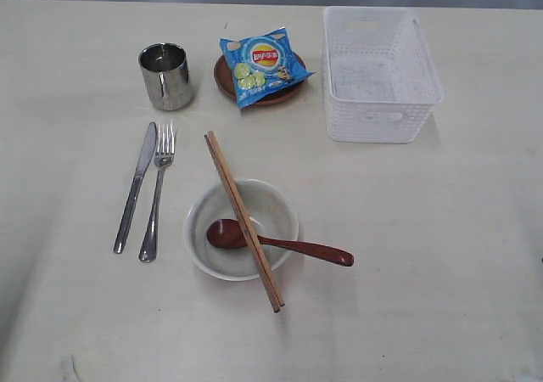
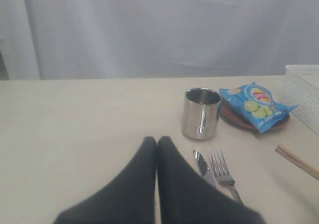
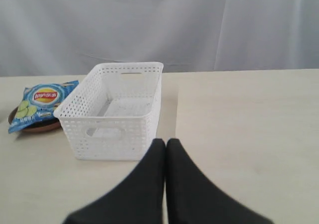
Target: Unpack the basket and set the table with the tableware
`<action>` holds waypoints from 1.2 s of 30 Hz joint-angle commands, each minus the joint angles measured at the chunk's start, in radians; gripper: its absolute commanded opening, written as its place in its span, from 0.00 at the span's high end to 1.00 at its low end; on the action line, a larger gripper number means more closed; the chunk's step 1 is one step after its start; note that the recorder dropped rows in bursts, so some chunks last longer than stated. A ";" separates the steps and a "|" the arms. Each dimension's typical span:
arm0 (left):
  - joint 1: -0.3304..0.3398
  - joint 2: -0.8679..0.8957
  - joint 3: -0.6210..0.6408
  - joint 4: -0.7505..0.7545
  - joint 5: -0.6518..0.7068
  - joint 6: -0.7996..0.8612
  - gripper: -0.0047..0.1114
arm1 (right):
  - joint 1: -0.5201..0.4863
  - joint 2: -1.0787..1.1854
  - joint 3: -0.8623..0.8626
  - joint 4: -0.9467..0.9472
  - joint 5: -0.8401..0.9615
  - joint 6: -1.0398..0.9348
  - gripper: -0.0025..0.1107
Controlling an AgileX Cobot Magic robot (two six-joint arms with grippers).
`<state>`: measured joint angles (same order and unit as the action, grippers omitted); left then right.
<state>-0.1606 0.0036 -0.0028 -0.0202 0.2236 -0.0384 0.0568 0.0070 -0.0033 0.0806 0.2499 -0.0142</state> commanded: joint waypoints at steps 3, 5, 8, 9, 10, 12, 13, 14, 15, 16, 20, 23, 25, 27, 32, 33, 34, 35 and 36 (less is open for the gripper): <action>-0.001 -0.004 0.003 -0.011 -0.011 0.000 0.96 | 0.004 -0.007 0.003 -0.041 0.100 -0.034 0.97; -0.001 -0.004 0.003 -0.011 -0.011 0.000 0.96 | 0.004 -0.007 0.003 -0.041 0.100 -0.041 0.97; -0.001 -0.004 0.003 -0.011 -0.011 0.000 0.96 | 0.004 -0.007 0.003 -0.046 0.100 -0.054 0.97; -0.001 -0.004 0.003 -0.011 -0.011 0.000 0.96 | 0.004 -0.007 0.003 -0.048 0.100 -0.054 0.97; -0.001 -0.004 0.003 -0.011 -0.011 0.000 0.96 | 0.004 -0.007 0.003 -0.048 0.100 -0.054 0.97; -0.001 -0.004 0.003 -0.011 -0.011 0.000 0.96 | 0.004 -0.007 0.003 -0.048 0.100 -0.054 0.97; -0.001 -0.004 0.003 -0.011 -0.011 0.000 0.96 | 0.004 -0.007 0.003 -0.048 0.100 -0.054 0.97; -0.001 -0.004 0.003 -0.011 -0.011 0.000 0.96 | 0.004 -0.007 0.003 -0.048 0.100 -0.054 0.97; -0.001 -0.004 0.003 -0.011 -0.011 0.000 0.96 | 0.004 -0.007 0.003 -0.048 0.100 -0.054 0.97; -0.001 -0.004 0.003 -0.011 -0.011 0.000 0.96 | 0.004 -0.007 0.003 -0.048 0.100 -0.054 0.97; -0.001 -0.004 0.003 -0.011 -0.011 0.000 0.96 | 0.004 -0.007 0.003 -0.048 0.100 -0.054 0.97; -0.001 -0.004 0.003 -0.011 -0.011 0.000 0.96 | 0.004 -0.007 0.003 -0.048 0.100 -0.054 0.97; -0.001 -0.004 0.003 -0.011 -0.011 0.000 0.96 | 0.004 -0.007 0.003 -0.048 0.100 -0.054 0.97; -0.001 -0.004 0.003 -0.011 -0.011 0.000 0.96 | 0.004 -0.007 0.003 -0.048 0.100 -0.054 0.97; -0.001 -0.004 0.003 -0.011 -0.011 0.000 0.96 | 0.004 -0.007 0.003 -0.048 0.100 -0.054 0.97; -0.001 -0.004 0.003 -0.011 -0.011 0.000 0.96 | 0.004 -0.007 0.003 -0.048 0.100 -0.054 0.97; -0.001 -0.004 0.003 -0.011 -0.011 0.000 0.96 | 0.004 -0.007 0.003 -0.048 0.100 -0.054 0.97; -0.001 -0.004 0.003 -0.011 -0.011 0.000 0.96 | 0.004 -0.007 0.003 -0.048 0.100 -0.054 0.97; -0.001 -0.004 0.003 -0.011 -0.011 0.000 0.96 | 0.004 -0.007 0.003 -0.048 0.100 -0.054 0.97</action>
<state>-0.1606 0.0036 -0.0028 -0.0202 0.2236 -0.0384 0.0574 0.0070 -0.0033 0.0374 0.3492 -0.0589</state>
